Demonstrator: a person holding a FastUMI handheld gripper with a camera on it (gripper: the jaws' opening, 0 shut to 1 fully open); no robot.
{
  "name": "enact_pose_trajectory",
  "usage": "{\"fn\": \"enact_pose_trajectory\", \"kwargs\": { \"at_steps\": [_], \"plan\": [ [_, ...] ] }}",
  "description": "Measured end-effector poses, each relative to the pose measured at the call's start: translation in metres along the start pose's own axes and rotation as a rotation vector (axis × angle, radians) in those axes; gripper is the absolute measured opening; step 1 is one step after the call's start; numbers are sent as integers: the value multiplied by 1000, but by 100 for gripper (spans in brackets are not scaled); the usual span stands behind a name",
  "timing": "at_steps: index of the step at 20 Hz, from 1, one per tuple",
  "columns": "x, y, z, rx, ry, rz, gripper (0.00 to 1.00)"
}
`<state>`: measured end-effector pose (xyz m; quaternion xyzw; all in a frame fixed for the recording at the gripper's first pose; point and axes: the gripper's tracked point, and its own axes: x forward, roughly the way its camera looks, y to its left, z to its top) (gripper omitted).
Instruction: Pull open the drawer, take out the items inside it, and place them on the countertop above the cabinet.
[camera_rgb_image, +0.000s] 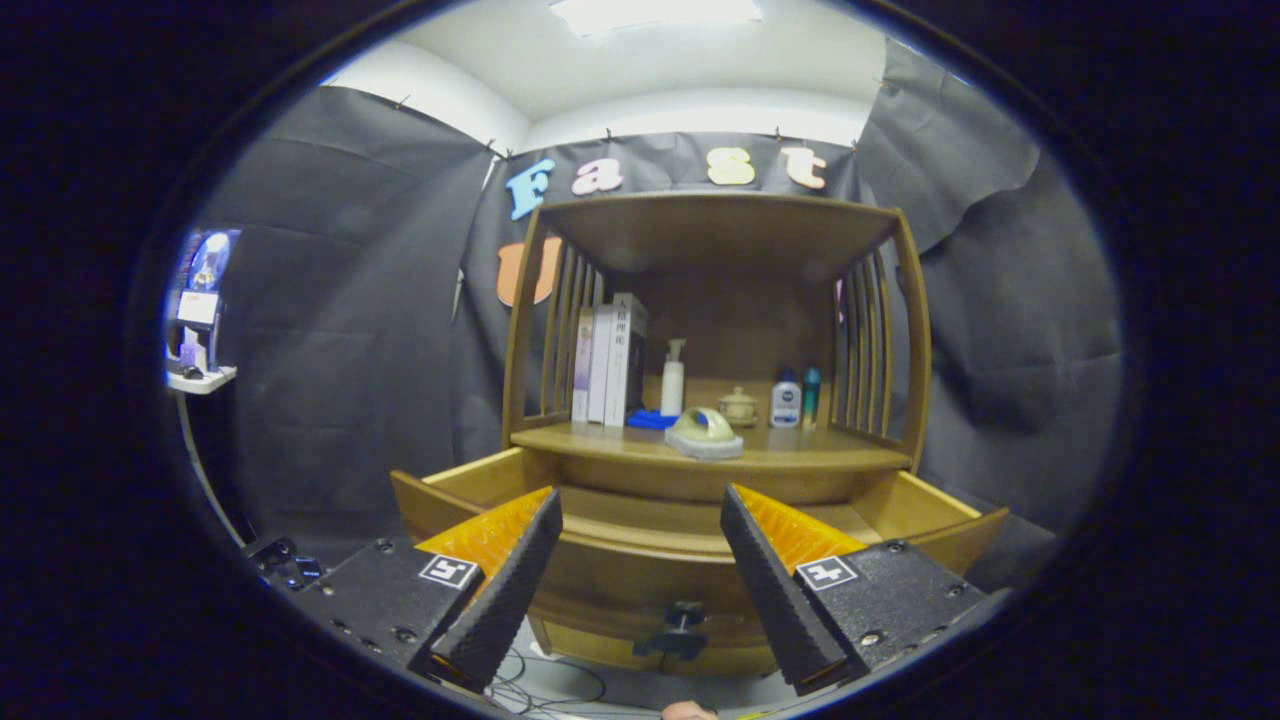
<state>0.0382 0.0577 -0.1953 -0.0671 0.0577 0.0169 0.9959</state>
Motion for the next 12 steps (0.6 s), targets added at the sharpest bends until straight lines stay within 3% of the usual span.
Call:
{"fn": "enact_pose_trajectory", "kwargs": {
  "at_steps": [12],
  "plan": [
    [9, -35, -73, 32, 94, -146, 100]
  ]
}}
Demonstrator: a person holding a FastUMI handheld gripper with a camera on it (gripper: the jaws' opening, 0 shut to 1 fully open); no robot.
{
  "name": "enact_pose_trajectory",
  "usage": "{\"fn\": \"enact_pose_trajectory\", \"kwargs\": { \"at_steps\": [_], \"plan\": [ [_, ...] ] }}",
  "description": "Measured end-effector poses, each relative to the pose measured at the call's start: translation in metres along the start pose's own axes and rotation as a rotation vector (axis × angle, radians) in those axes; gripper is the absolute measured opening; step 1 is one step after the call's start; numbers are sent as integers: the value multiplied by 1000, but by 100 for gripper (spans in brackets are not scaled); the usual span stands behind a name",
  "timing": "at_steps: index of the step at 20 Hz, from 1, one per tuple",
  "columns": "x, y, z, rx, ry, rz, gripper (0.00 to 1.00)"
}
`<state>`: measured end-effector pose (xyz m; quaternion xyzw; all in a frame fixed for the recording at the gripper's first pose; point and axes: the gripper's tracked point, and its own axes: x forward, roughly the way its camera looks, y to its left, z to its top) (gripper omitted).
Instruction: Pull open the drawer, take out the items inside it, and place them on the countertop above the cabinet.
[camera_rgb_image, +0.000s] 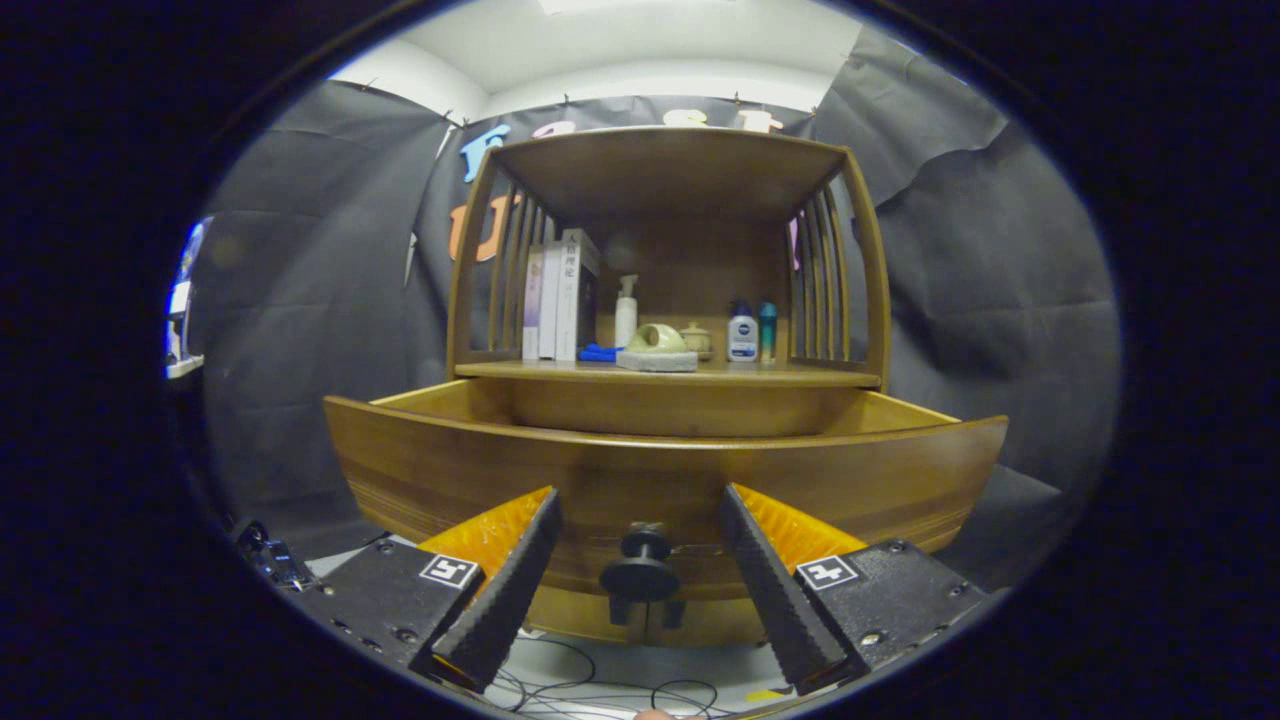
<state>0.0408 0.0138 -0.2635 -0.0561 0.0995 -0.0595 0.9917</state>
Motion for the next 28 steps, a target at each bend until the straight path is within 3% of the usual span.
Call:
{"fn": "enact_pose_trajectory", "kwargs": {
  "at_steps": [7, 13, 28],
  "plan": [
    [8, 0, -9, -6, -7, -74, 100],
    [25, -3, -5, 1, -2, -62, 100],
    [116, -3, 15, 62, 80, -65, 100]
  ]
}}
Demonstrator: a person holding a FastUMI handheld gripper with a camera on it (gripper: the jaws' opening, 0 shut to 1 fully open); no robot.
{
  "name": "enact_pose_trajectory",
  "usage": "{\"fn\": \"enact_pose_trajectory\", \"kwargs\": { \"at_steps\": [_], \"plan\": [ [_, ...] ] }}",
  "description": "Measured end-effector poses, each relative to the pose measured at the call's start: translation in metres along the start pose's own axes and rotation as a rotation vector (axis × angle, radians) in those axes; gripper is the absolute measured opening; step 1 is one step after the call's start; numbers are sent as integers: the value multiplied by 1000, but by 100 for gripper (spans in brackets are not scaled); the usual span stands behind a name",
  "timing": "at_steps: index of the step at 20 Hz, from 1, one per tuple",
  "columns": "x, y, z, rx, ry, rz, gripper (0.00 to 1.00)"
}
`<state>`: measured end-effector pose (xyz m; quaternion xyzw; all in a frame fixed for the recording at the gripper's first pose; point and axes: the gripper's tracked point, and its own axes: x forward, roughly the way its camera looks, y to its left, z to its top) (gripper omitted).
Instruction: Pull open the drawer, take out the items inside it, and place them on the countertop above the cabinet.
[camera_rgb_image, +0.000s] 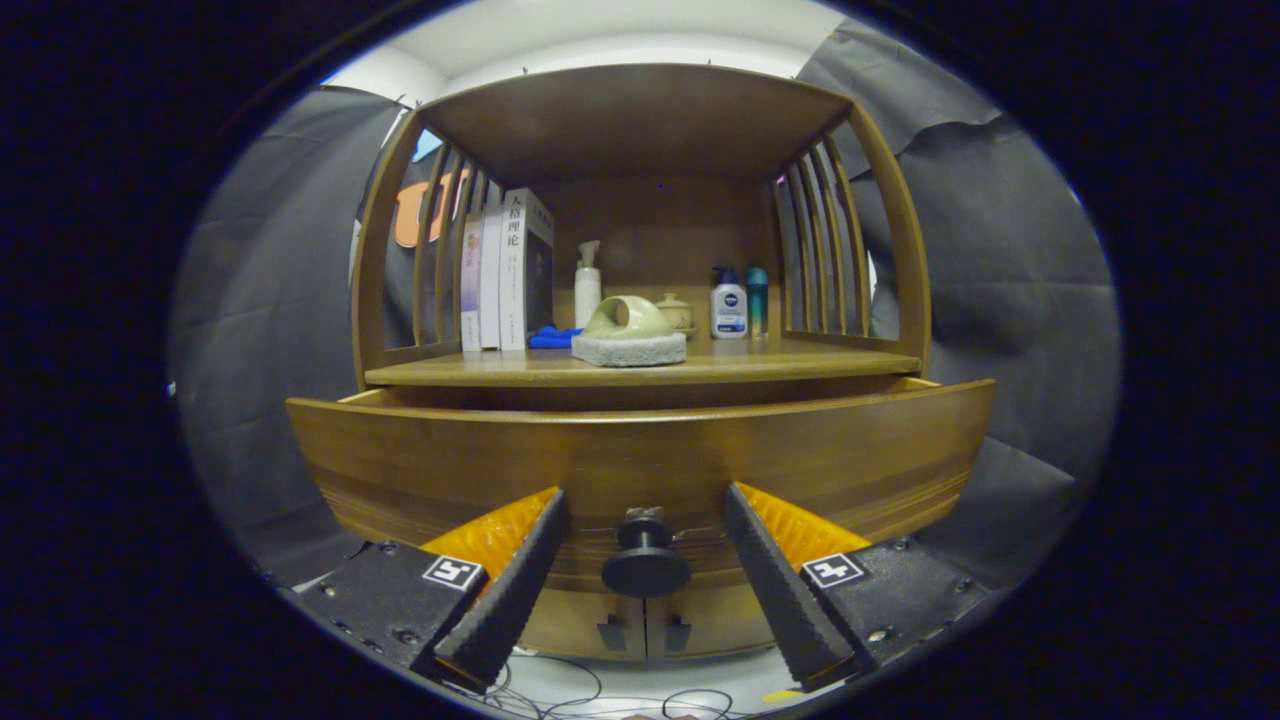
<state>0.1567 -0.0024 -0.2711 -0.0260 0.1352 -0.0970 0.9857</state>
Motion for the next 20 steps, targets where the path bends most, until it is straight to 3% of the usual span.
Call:
{"fn": "enact_pose_trajectory", "kwargs": {
  "at_steps": [13, 20],
  "plan": [
    [75, 4, 17, 2, 66, -24, 100],
    [42, 10, 14, 7, 96, 12, 100]
  ]
}}
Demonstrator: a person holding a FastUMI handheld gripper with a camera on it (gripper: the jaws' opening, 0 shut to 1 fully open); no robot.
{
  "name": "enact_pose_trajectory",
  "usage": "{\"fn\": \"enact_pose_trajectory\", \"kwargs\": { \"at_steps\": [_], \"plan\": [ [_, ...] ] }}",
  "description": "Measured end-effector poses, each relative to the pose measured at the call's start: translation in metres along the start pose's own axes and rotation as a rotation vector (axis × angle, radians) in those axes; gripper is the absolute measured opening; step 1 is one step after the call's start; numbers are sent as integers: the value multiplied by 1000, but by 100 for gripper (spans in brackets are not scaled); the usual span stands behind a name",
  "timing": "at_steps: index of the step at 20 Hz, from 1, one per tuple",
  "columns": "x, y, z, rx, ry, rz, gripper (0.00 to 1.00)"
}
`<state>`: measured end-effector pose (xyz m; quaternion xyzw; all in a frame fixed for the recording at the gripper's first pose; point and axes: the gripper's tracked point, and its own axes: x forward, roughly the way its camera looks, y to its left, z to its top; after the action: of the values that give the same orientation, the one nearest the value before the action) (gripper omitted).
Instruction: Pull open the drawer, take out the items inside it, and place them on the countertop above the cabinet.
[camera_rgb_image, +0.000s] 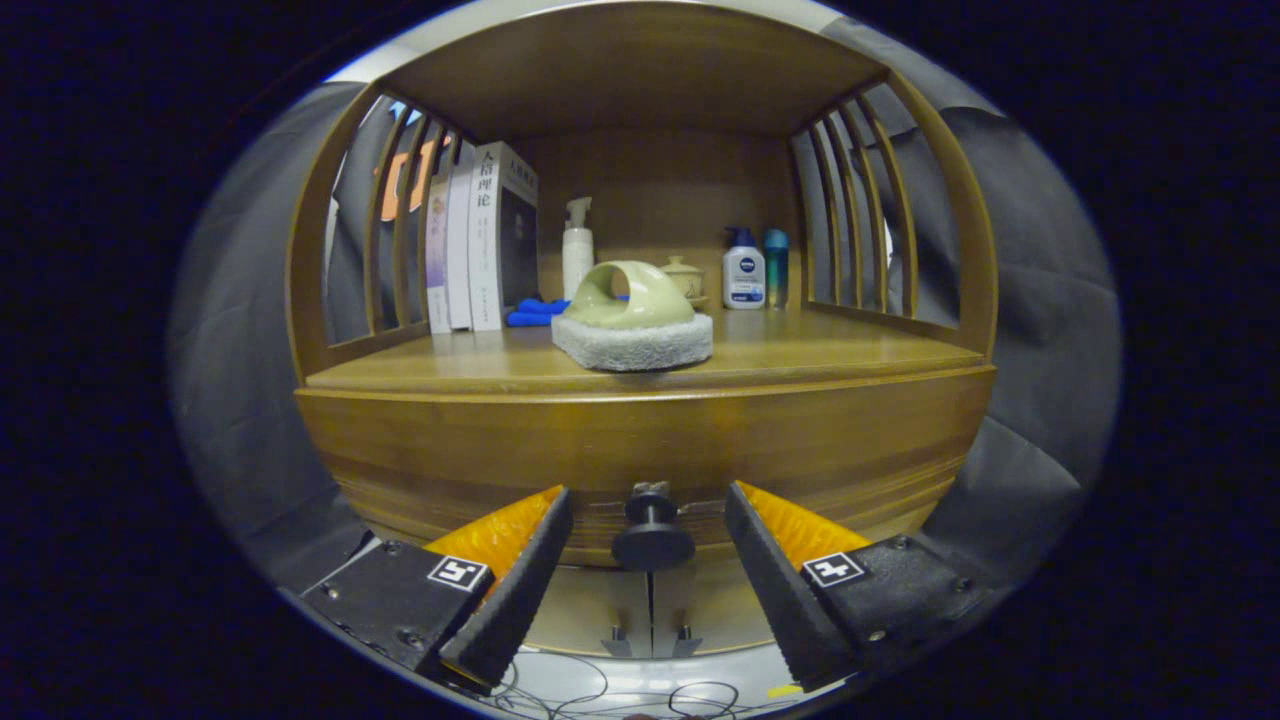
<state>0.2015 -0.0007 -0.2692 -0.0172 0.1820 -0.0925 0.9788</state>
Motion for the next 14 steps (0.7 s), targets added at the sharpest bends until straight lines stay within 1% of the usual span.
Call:
{"fn": "enact_pose_trajectory", "kwargs": {
  "at_steps": [3, 5, 9, 12, 14],
  "plan": [
    [-37, 4, 13, -94, -62, 36, 99],
    [-68, 11, 29, -127, -102, 79, 100],
    [-134, 23, 70, -147, -179, 166, 100],
    [-189, 28, 102, -140, -235, 252, 99],
    [-228, 27, 120, -147, -278, 283, 99]
  ]
}}
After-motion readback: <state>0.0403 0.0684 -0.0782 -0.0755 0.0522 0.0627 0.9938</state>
